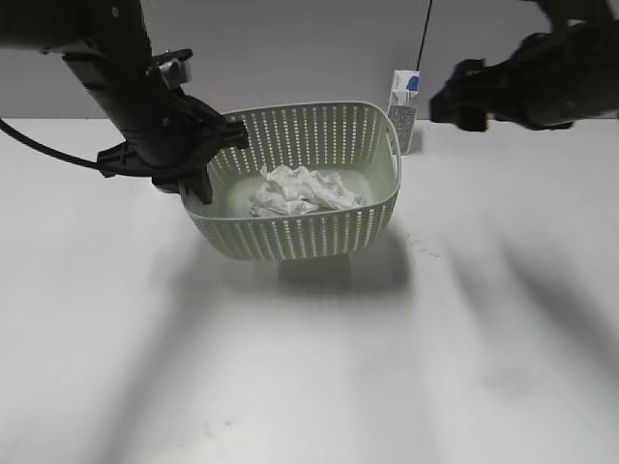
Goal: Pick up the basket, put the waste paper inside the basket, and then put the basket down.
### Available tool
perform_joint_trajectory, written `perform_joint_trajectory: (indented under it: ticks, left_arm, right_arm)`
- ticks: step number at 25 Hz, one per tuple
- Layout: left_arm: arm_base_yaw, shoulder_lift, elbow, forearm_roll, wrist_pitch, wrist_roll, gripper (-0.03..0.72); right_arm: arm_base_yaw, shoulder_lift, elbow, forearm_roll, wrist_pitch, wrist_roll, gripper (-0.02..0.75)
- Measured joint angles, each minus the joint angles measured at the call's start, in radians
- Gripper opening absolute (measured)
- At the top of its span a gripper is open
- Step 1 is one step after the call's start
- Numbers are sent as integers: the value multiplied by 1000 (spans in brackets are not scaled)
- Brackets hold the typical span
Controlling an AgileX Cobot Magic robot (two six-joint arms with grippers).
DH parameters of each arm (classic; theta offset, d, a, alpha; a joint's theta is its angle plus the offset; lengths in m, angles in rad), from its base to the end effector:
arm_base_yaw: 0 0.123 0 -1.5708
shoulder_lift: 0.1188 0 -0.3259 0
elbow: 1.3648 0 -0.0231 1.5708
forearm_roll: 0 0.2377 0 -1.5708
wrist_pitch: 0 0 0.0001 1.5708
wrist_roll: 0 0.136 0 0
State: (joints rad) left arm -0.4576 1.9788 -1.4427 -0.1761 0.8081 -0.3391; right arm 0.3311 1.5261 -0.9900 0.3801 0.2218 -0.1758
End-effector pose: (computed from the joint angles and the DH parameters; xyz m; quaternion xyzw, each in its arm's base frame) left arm 0.3787 -0.2057 0.1943 0.0083 0.9851 -0.1270 0.1154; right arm 0.3328 0.1262 0.2830 -0.0786 0.8930 0.1504 0.4168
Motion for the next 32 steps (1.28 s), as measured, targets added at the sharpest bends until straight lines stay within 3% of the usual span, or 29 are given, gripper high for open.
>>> perform_joint_trajectory:
  ticks: [4,7,9,12,15,17,21,24,32]
  left_arm:
    - [-1,64,2,6,-21,1,6]
    - [-1,76,3,7,-56,37,18]
    - [-1,76,3,4,-80,59,63]
    - [-1,76,3,-1,-94,70,249]
    - [-1,75,3,-7,-86,89,539]
    - [-1,66,3,-11,-65,106,638]
    - [7,4,3,-4,-31,151,682]
    - [49,-70,3,-3,10,204,685]
    - [306,-233,2,71,269,389,671]
  right_arm:
    - [-105,-102,-17,-149,238,-2,579]
    - [-116,-159,-17,-299,344,10,573]
    - [-118,-187,-18,-330,381,24,573]
    - [-118,-213,-19,-331,444,33,573]
    - [-118,-222,-19,-347,532,37,573]
    - [-118,-228,-19,-350,601,38,573]
    - [-118,-249,-18,-349,710,37,573]
    - [-118,-302,3,-362,744,26,572]
    - [-118,-482,169,-372,721,102,572]
